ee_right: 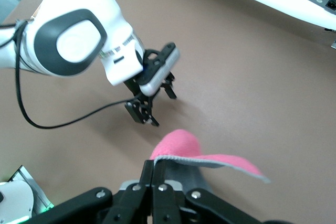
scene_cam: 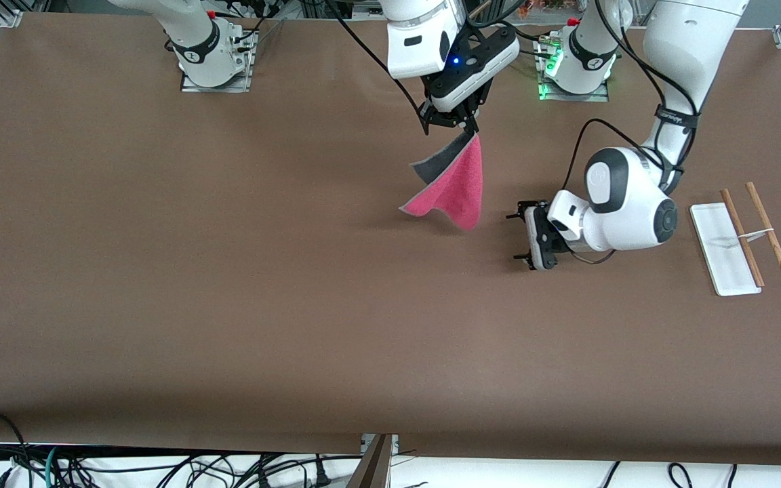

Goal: Pass towel and hang on rack
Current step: 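Hold the towel up with the right gripper while the left gripper approaches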

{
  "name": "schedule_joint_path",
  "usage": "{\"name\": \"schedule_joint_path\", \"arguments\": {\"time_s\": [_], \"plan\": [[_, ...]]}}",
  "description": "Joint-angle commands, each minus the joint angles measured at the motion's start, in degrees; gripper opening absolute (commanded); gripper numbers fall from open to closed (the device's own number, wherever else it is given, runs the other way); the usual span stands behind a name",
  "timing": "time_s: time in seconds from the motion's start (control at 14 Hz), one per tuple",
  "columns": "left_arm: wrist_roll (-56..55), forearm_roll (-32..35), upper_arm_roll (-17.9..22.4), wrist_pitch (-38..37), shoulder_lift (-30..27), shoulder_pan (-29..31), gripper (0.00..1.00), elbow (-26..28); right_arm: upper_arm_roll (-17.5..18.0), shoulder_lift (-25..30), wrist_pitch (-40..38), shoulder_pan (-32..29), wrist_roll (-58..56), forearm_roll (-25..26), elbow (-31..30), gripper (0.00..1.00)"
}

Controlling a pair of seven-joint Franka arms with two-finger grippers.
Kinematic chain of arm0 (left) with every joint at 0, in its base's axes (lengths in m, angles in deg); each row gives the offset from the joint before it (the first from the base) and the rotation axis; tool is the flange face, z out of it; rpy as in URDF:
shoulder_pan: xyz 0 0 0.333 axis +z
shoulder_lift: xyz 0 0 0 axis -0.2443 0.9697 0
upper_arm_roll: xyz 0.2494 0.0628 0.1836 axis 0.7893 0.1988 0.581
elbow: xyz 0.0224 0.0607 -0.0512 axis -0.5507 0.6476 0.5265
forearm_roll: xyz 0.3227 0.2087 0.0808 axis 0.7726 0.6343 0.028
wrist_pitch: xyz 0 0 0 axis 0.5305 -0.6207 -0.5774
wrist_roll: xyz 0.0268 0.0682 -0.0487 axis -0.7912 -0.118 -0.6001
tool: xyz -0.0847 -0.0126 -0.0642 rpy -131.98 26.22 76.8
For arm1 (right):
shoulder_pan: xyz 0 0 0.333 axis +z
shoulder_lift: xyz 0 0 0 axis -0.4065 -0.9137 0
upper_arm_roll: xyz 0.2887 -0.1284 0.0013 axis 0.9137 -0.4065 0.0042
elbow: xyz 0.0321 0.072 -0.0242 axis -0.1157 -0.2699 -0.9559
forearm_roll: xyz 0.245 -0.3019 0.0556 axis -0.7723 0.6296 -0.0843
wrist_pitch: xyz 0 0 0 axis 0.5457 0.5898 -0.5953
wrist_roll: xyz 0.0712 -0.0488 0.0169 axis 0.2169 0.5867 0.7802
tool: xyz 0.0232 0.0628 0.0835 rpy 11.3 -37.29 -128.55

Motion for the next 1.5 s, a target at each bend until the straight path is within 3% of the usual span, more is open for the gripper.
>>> {"name": "schedule_joint_path", "arguments": {"time_s": [0.0, 0.79, 1.43], "plan": [[4.9, -5.3, 0.5, 1.2, -0.2, -3.6, 1.0, 0.0, -0.1, 0.6, 0.8, 0.2, -0.7, -0.2, -0.4, 0.0], [9.5, -5.7, 0.2, -0.9, -1.1, -3.3, 1.0, 0.3, 0.0, 0.6, 1.7, 0.2, -0.7, -0.2, -0.4, 0.0], [9.4, -7.2, 0.2, -9.8, -4.4, -2.7, 1.0, 0.2, 0.1, 0.6, 2.6, 0.3, -0.8, -0.2, -0.4, 0.0]]}}
